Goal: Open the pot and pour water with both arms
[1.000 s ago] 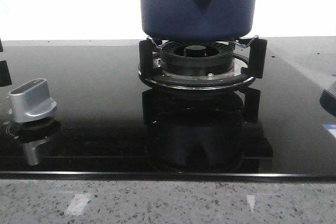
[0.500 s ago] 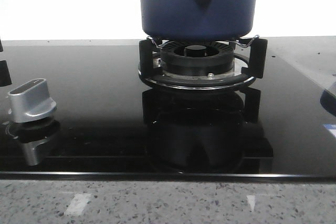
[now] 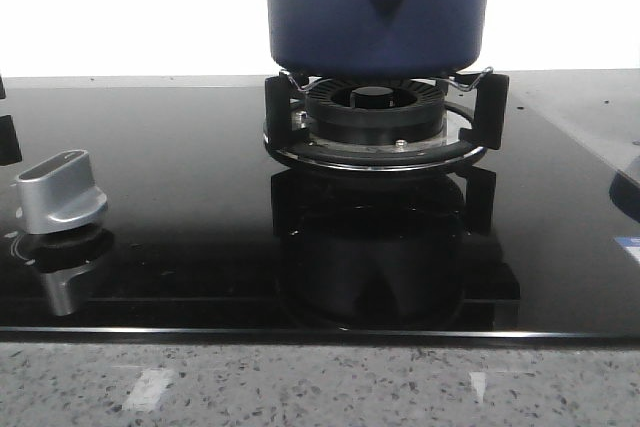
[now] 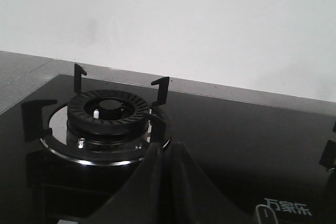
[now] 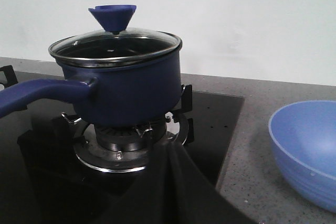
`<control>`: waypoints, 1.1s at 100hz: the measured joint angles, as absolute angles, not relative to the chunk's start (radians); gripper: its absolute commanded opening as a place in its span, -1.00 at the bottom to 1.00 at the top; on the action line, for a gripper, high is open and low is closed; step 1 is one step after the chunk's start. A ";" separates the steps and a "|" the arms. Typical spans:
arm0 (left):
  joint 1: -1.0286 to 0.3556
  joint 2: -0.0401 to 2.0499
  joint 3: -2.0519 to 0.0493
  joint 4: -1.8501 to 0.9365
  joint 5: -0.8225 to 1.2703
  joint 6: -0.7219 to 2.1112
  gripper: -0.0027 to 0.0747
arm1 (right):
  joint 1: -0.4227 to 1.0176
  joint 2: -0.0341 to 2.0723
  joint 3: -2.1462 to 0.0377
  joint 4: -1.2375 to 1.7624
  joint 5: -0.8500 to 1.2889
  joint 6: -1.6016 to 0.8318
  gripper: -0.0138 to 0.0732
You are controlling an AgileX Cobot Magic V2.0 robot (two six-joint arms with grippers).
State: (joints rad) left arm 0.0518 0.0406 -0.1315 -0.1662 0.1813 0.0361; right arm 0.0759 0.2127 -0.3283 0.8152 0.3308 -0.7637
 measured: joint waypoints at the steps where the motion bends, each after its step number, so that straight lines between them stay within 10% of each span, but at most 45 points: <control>1: 0.052 0.031 -0.120 -0.166 0.176 0.033 -0.98 | 0.076 0.213 -0.328 0.815 0.331 -0.764 -0.79; 110: -0.070 -0.004 0.002 -0.138 0.165 0.009 -0.98 | 0.076 0.208 -0.328 0.815 0.331 -0.764 -0.79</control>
